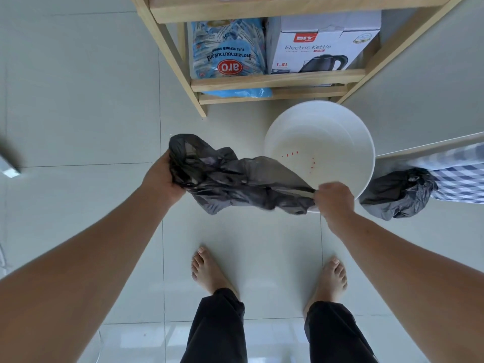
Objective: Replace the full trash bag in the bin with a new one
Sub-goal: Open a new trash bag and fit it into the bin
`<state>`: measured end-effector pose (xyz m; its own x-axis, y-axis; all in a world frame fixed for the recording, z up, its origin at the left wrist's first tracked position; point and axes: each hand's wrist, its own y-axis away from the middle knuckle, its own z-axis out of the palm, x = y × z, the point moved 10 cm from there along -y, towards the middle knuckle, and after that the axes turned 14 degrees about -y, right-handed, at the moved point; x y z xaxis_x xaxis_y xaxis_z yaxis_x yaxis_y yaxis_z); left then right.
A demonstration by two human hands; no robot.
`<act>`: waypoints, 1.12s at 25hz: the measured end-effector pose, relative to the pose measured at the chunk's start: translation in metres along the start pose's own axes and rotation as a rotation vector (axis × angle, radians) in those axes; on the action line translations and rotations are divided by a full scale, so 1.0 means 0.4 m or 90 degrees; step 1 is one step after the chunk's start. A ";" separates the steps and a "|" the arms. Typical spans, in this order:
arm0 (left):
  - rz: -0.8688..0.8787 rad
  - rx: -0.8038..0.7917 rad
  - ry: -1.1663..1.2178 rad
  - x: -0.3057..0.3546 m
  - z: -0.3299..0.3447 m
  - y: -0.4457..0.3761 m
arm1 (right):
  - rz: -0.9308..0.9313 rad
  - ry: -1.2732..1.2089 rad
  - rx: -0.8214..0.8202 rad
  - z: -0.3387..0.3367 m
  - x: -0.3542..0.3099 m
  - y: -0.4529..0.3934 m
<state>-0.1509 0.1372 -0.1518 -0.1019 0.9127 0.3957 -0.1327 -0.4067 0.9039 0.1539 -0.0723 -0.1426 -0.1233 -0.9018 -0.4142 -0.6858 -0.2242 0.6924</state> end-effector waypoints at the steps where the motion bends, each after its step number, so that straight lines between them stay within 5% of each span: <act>1: -0.007 -0.025 -0.036 -0.001 0.028 0.011 | -0.060 -0.021 -0.076 0.034 -0.045 0.005; 4: 0.000 -0.121 -0.125 -0.007 0.157 0.059 | -0.254 -0.035 -0.300 0.156 -0.217 0.093; 8: 0.006 -0.181 -0.142 -0.004 0.299 0.089 | -0.387 0.028 -0.236 0.182 -0.337 0.126; 11: 0.021 -0.263 -0.254 0.006 0.362 0.116 | -0.251 -0.188 -0.152 0.091 -0.280 0.057; 14: 0.043 -0.299 -0.595 0.005 0.375 0.140 | -0.127 -0.396 -0.140 -0.057 -0.211 0.000; 18: 0.212 -0.118 -1.032 0.088 0.406 0.165 | -0.141 -0.500 -0.127 -0.275 -0.195 -0.061; 22: 0.226 0.024 -0.816 0.156 0.472 0.213 | -0.111 -0.662 -0.170 -0.399 -0.151 -0.090; 25: 0.183 -0.035 -0.504 0.137 0.553 0.253 | -0.062 -0.718 -0.143 -0.444 -0.101 -0.110; 28: 0.147 -0.074 -0.438 0.057 0.633 0.266 | -0.037 -0.765 -0.139 -0.478 -0.080 -0.108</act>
<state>0.0823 0.1250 -0.0056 0.4968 0.6065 0.6207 -0.2905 -0.5578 0.7775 0.3247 -0.1043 -0.0464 -0.7601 0.0016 -0.6499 -0.5918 -0.4149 0.6911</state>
